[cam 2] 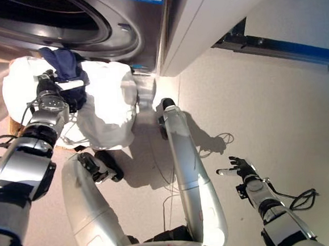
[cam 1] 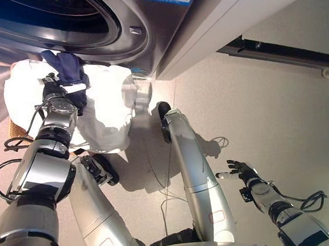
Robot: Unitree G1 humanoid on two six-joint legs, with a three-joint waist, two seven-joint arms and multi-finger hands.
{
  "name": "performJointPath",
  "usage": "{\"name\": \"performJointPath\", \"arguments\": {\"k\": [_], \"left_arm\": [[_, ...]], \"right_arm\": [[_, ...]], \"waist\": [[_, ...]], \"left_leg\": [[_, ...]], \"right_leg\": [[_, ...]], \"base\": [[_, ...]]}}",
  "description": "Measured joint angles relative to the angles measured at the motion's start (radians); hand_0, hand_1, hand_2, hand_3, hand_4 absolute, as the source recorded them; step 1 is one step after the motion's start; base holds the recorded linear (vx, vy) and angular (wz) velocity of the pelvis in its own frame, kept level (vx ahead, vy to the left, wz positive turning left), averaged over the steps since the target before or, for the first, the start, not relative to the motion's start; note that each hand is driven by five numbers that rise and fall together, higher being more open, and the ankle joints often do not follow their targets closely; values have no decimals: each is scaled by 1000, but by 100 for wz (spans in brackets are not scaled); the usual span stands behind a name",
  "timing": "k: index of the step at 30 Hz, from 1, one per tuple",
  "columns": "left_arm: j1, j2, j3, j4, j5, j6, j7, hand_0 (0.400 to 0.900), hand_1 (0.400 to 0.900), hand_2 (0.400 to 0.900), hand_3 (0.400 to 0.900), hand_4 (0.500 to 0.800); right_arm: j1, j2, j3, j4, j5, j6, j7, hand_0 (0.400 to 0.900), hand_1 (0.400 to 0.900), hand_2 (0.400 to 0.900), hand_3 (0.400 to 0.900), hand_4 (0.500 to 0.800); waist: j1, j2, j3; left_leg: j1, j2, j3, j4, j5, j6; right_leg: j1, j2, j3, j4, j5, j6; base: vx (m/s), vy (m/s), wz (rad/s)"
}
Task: Put the clothes in the basket into the washing machine.
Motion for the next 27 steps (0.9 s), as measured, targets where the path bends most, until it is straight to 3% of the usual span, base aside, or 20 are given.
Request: {"name": "performJointPath", "arguments": {"k": [13,14,15,16,17,19,20,23,27], "left_arm": [[-67,37,1,-3,-71,-2,41,900,900,900,900,800],[-70,43,2,-3,-79,-2,41,514,514,514,514,568],[-76,49,2,-3,-87,-2,41,514,514,514,514,568],[-79,50,0,-3,-96,-2,35,400,400,400,400,500],[-80,49,-1,-4,-98,-2,27,400,400,400,400,500],[-81,75,1,-5,-99,-3,29,400,400,400,400,500],[-88,90,3,-4,-100,-2,32,400,400,400,400,500],[-95,98,2,-7,-117,-8,23,400,400,400,400,500],[-83,101,6,-6,-136,9,21,400,400,400,400,500]], "right_arm": [[22,-4,1,-4,28,-37,-20,900,900,900,900,800],[22,-3,2,-5,29,-37,-19,900,900,900,900,800],[25,-3,1,-6,29,-37,-19,900,900,900,900,800],[49,-3,0,-14,29,-35,-19,900,900,900,900,800],[80,-3,-1,-24,28,-35,-21,900,900,900,900,800],[76,-12,1,-29,28,-39,-23,900,900,900,900,800],[75,-19,0,-38,28,-39,-28,900,900,900,900,800],[112,-25,-2,-59,26,-28,-38,900,900,900,900,800],[112,-26,-1,-64,18,-17,-40,900,900,900,900,800]], "waist": [[0,-2,0],[0,-2,0],[2,-2,1],[-1,-9,1],[-9,-15,2],[-16,-13,1],[-12,-16,3],[-9,-20,9],[-13,-20,10]], "left_leg": [[-170,2,-54,122,-14,6],[-179,2,-59,122,-14,7],[-190,5,-68,122,-15,9],[-194,15,-70,135,-15,10],[-198,19,-68,149,-16,8],[-173,23,-56,227,-68,85],[-159,22,-61,233,-99,35],[-159,38,-42,237,-101,41],[-139,38,-39,237,-99,36]], "right_leg": [[-143,-3,-21,67,-3,6],[-150,-4,-25,64,-13,23],[-156,-3,-26,76,-27,45],[-154,1,-16,124,-55,44],[-150,-2,-8,157,-47,27],[-167,2,-18,157,-46,30],[-177,-1,-24,150,-45,30],[-135,-2,12,252,-103,25],[-120,-1,14,248,-103,25]], "base": [[-2,-1,-1],[37,-3,0],[35,-6,0],[0,0,0],[0,0,0],[8,15,0],[15,33,1],[21,11,3],[54,7,2]]}}
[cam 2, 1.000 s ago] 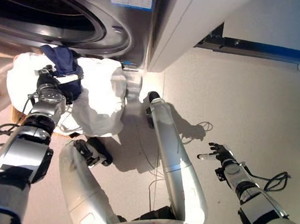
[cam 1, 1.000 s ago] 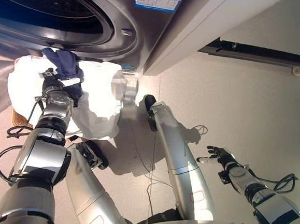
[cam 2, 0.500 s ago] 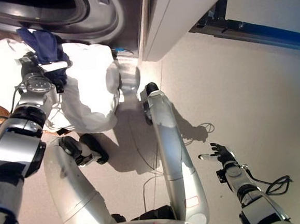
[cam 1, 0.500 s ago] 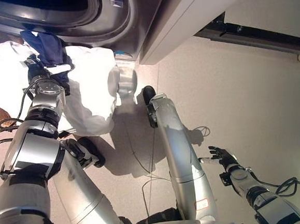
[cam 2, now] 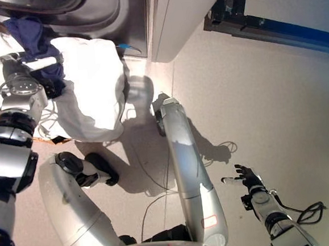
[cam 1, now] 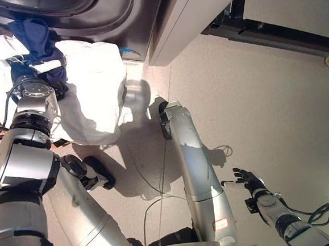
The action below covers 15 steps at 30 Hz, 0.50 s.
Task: Put the clothes in the basket into the washing machine.
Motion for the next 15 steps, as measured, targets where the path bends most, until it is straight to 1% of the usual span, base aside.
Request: {"name": "performJointPath", "arguments": {"k": [2,5,7,12,15], "left_arm": [[2,-1,0,1,-1,13,-7,400,400,400,400,500],[17,-6,0,0,-1,13,-31,400,400,400,400,500],[32,-16,8,-2,-3,12,-42,400,400,400,400,500],[83,-58,63,-12,-42,5,-58,400,400,400,400,500],[132,-79,113,-48,-78,-7,-60,400,400,400,400,500]], "right_arm": [[2,3,0,-3,-1,2,1,900,900,900,900,800],[7,14,0,-17,-14,5,1,900,900,900,900,800],[7,17,0,-23,-19,5,2,900,900,900,900,800],[9,24,-1,-22,-46,10,2,900,900,900,900,800],[10,24,-1,-22,-52,24,2,900,900,900,900,800]], "waist": [[-3,0,0],[-4,0,0],[-2,0,0],[0,0,0],[2,0,0]], "left_leg": [[20,1,3,6,-2,-4],[46,0,4,6,-6,-11],[66,0,5,6,-12,-24],[122,0,9,3,-18,-32],[155,-1,27,-22,-18,-32]], "right_leg": [[18,0,2,5,-11,6],[50,-6,1,5,-20,10],[71,-15,0,6,-26,10],[126,-19,2,4,-40,21],[150,-20,10,-14,-39,21]], "base": [[56,15,1],[65,-5,4],[79,-19,5],[73,5,2],[26,1,3]]}}
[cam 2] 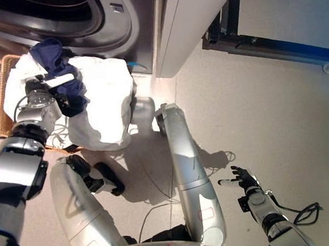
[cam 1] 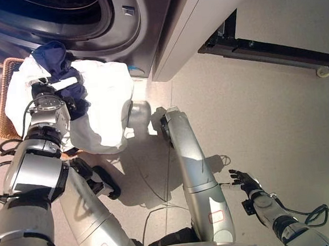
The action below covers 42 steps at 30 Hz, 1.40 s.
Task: Put the clothes in the basket into the washing machine.
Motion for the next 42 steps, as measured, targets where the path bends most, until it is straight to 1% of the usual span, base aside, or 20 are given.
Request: {"name": "performJointPath", "arguments": {"k": [2,4,6,8,10,13,17,18,20,23,27,30,32,37,39,42], "left_arm": [[25,-11,14,-10,-46,-15,-4,400,400,400,400,500],[35,-26,26,-21,-109,-38,-3,400,400,400,400,500],[52,-42,36,-43,-165,-69,-2,400,400,400,400,500],[69,-58,36,-72,-199,-76,2,400,400,400,400,500],[82,-71,36,-113,-204,-76,8,400,400,400,400,500],[94,-83,35,-167,-207,-79,14,400,400,400,400,500],[94,-91,33,-248,-208,-83,31,400,400,400,400,500],[94,-91,32,-273,-208,-84,38,400,400,400,400,500],[92,-91,32,-294,-208,-100,50,400,400,400,400,500],[91,-91,31,-303,-208,-100,75,400,400,400,400,500],[91,-91,31,-306,-207,-99,98,400,400,400,400,500],[90,-88,30,-327,-207,-98,113,400,400,400,400,500],[87,-74,30,-352,-207,-98,122,400,400,400,400,500],[45,-56,10,-354,-207,-94,142,400,400,400,400,500],[27,-48,2,-354,-207,-83,150,400,400,400,400,500],[-6,-39,-10,-354,-207,-58,164,400,400,400,400,500]], "right_arm": [[0,0,0,-1,-6,9,0,900,900,900,900,800],[1,1,-1,0,-9,18,0,900,900,900,900,800],[3,3,-1,1,-18,24,1,900,900,900,900,800],[3,5,-10,3,-36,22,2,900,900,900,900,800],[3,5,-22,3,-38,21,4,900,900,900,900,800],[3,5,-27,-2,-40,17,19,900,900,900,900,800],[6,4,-27,-1,-47,20,22,900,900,900,900,800],[8,4,-27,0,-51,20,24,900,900,900,900,800],[8,4,-27,0,-55,19,32,900,900,900,900,800],[9,5,-27,0,-56,18,41,900,900,900,900,800],[11,4,-27,0,-56,19,43,900,900,900,900,800],[14,0,-28,0,-56,19,42,900,900,900,900,800],[14,0,-37,0,-56,18,42,900,900,900,900,800],[17,-1,-39,1,-56,20,43,900,900,900,900,800],[17,-2,-40,3,-56,20,44,900,900,900,900,800],[17,-8,-41,4,-56,19,48,900,900,900,900,800]], "waist": [[2,0,0],[9,1,0],[12,3,2],[15,6,5],[16,6,6],[24,6,6],[22,8,5],[22,8,5],[20,9,5],[18,10,6],[19,10,6],[18,15,4],[20,16,5],[18,17,5],[18,19,5],[12,23,6]], "left_leg": [[27,-1,12,-30,2,-2],[56,-2,29,-72,12,-15],[94,-4,37,-111,24,-38],[139,-6,39,-141,27,-44],[175,-21,42,-165,27,-44],[227,-27,44,-199,32,-53],[262,-53,49,-247,50,-43],[267,-57,49,-257,54,-50],[270,-59,49,-271,62,-62],[296,-73,47,-304,71,-79],[341,-78,49,-349,86,-81],[370,-92,53,-388,103,-78],[375,-92,59,-406,113,-79],[392,-93,71,-445,129,-86],[403,-94,74,-460,136,-87],[412,-108,73,-482,149,-85]], "right_leg": [[20,0,1,-26,1,-2],[43,-3,0,-57,4,-4],[78,-12,-9,-82,7,-10],[125,-24,-23,-101,-4,-16],[160,-36,-25,-112,-13,-16],[213,-39,-30,-138,-17,-18],[250,-53,-32,-173,-19,-22],[252,-57,-33,-177,-19,-22],[254,-62,-39,-182,-16,-22],[275,-68,-43,-199,-18,-26],[320,-74,-51,-227,-20,-30],[347,-85,-54,-250,-19,-33],[347,-86,-55,-261,-16,-38],[354,-88,-57,-279,-12,-44],[363,-89,-59,-287,-11,-46],[373,-101,-64,-301,-10,-48]], "base": [[19,33,2],[40,24,4],[77,-8,7],[90,-25,10],[86,-26,9],[58,-11,10],[47,3,9],[48,0,10],[50,0,8],[41,-7,7],[55,-19,8],[26,6,2],[19,13,4],[27,10,4],[11,3,2],[1,4,-1]]}}
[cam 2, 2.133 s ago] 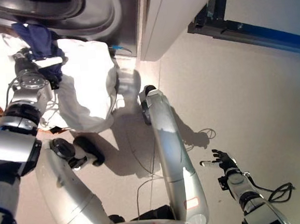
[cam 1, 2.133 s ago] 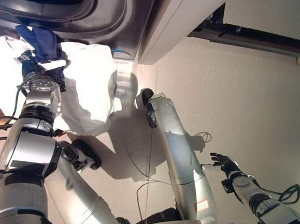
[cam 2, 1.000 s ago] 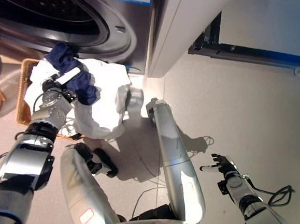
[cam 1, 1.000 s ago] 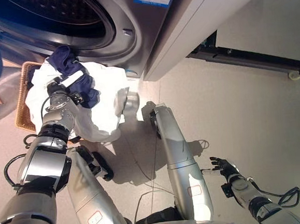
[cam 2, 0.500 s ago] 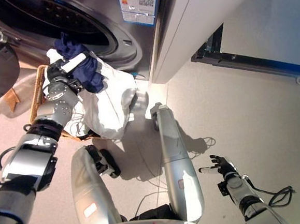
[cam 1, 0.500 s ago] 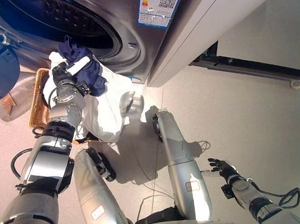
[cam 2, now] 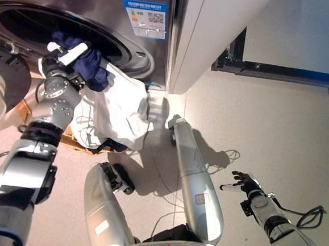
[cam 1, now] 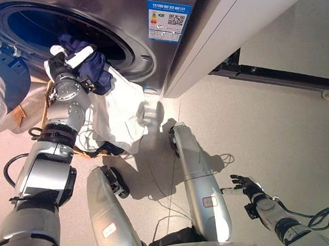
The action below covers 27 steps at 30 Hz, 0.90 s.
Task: Put the clothes in the basket into the washing machine.
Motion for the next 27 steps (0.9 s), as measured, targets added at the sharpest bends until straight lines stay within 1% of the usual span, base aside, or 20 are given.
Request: {"name": "performJointPath", "arguments": {"k": [4,7,10,11,12,15,17,20,22,27], "left_arm": [[-32,20,-28,0,1,30,16,400,400,400,400,500],[-42,41,-30,0,1,31,17,400,400,400,400,500],[-51,44,-31,0,1,31,17,400,400,400,400,500],[-54,44,-32,0,0,31,17,573,573,573,573,604],[-57,44,-34,0,0,31,16,900,900,900,900,800],[-59,46,-52,0,-7,31,14,900,900,900,900,800],[-60,46,-58,0,-34,31,7,900,900,900,900,800],[-69,46,-63,0,-44,30,-5,900,900,900,900,800],[-86,46,-66,0,-66,30,-10,900,900,900,900,800],[-157,46,-66,0,-80,23,-18,900,900,900,900,800]], "right_arm": [[-1,-16,-7,-1,0,0,3,900,900,900,900,800],[0,-22,-8,5,1,0,4,900,900,900,900,800],[0,-22,-20,21,0,0,5,900,900,900,900,800],[0,-23,-27,25,0,0,9,900,900,900,900,800],[0,-25,-35,27,0,0,12,900,900,900,900,800],[0,-28,-46,35,0,-1,14,900,900,900,900,800],[0,-38,-47,35,0,-1,18,900,900,900,900,800],[0,-48,-47,38,-1,-1,19,900,900,900,900,800],[0,-48,-46,38,-1,-3,20,900,900,900,900,800],[-1,-51,-47,38,-1,-4,20,900,900,900,900,800]], "waist": [[1,13,-1],[-4,13,-1],[-4,14,-1],[-4,15,-1],[-4,15,0],[-4,16,0],[-4,31,-2],[-6,51,-2],[-5,53,-2],[-2,53,-2]], "left_leg": [[14,1,1,-25,11,-2],[21,1,4,-44,21,-10],[28,1,10,-57,27,-12],[28,1,11,-57,27,-12],[29,1,12,-58,27,-12],[39,1,24,-63,28,-13],[41,2,26,-70,30,-14],[42,2,26,-77,30,-15],[42,2,25,-81,34,-15],[42,2,22,-89,42,-13]], "right_leg": [[16,0,-7,-24,7,-7],[18,1,-9,-35,12,-11],[18,1,-7,-41,13,-13],[18,2,-7,-41,13,-13],[18,2,-6,-41,13,-13],[19,3,2,-44,15,-12],[20,6,4,-53,20,-11],[20,10,6,-60,24,-10],[20,10,7,-60,24,-11],[20,10,3,-64,28,-17]], "base": [[2,25,-4],[2,22,-2],[-4,14,-3],[-9,27,-6],[-11,42,-8],[-10,37,-7],[-26,19,-4],[-37,-4,2],[-29,-10,4],[-4,-2,1]]}}
